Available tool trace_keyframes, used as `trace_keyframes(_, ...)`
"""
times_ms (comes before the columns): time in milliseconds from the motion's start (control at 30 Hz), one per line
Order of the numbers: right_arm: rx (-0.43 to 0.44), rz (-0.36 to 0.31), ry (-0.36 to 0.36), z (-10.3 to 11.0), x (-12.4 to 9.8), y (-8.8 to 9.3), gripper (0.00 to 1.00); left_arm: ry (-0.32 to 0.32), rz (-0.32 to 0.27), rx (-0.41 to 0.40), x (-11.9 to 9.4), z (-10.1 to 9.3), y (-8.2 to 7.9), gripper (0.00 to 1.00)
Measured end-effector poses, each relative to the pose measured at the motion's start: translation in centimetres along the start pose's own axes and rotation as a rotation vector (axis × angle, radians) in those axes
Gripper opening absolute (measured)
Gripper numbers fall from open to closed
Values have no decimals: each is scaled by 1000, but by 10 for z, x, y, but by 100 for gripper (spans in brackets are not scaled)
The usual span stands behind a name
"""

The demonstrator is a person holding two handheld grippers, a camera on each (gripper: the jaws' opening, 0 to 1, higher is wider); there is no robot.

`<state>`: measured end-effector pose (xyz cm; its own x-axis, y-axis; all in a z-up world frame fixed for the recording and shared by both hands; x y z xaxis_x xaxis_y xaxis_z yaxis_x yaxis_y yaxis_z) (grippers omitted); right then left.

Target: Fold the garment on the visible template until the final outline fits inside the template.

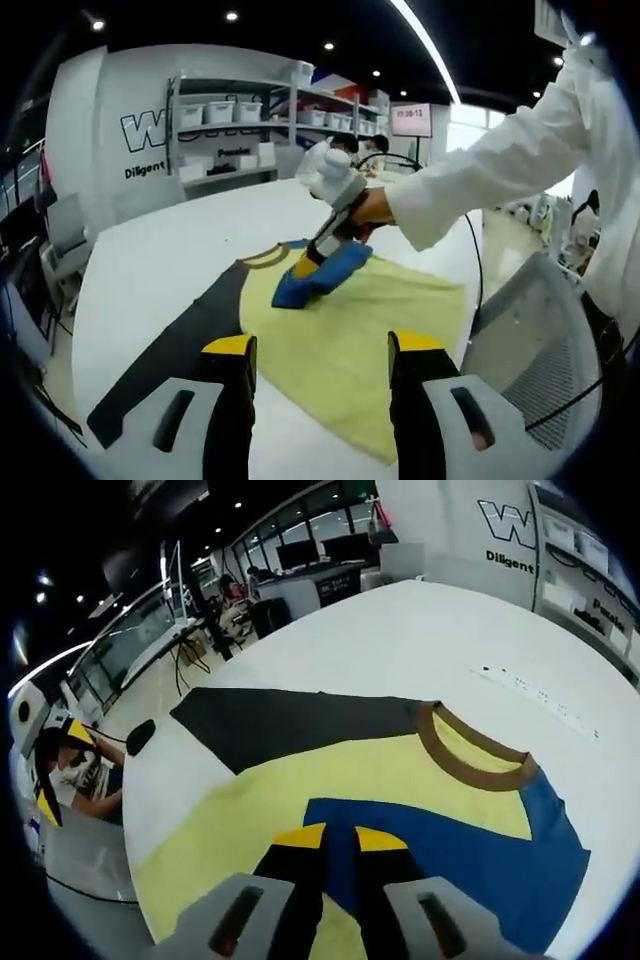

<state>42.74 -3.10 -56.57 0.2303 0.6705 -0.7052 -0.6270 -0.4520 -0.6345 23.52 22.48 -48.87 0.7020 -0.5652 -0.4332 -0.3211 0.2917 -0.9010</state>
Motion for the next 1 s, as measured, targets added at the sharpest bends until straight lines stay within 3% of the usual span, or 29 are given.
trace_keyframes(200,-14,14,-9,2,-5,7,11,2,1,2,0,0,0,50)
trace_keyframes(333,-53,15,-61,12,-5,6,20,6,0,1,2,0,-1,50)
trace_keyframes(567,-344,102,-43,28,3,7,35,11,-2,1,2,-2,-1,50)
trace_keyframes(733,-545,179,-66,42,14,8,31,10,0,2,1,-2,1,49)
trace_keyframes(833,-680,243,-14,42,17,8,16,9,2,2,1,-2,1,49)
trace_keyframes(867,-702,246,-26,42,20,9,11,9,2,1,0,-2,1,49)
trace_keyframes(967,-670,230,-17,40,22,9,0,6,1,0,-1,-2,1,49)
trace_keyframes(1000,-626,194,-6,38,21,7,0,3,0,0,-1,-2,1,49)
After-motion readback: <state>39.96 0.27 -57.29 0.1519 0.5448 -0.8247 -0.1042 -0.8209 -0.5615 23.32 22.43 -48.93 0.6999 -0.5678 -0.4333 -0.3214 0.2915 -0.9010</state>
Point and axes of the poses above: the point that each gripper's makers call its tool centre point, and the gripper's own axes: x roughly forward along the fingers, z roughly to its left, y roughly out of its underside, the point moved 10 cm from there along -x, roughly backward along the fingers, and after that the axes turned 9 degrees about -y, right-handed, at the moved point
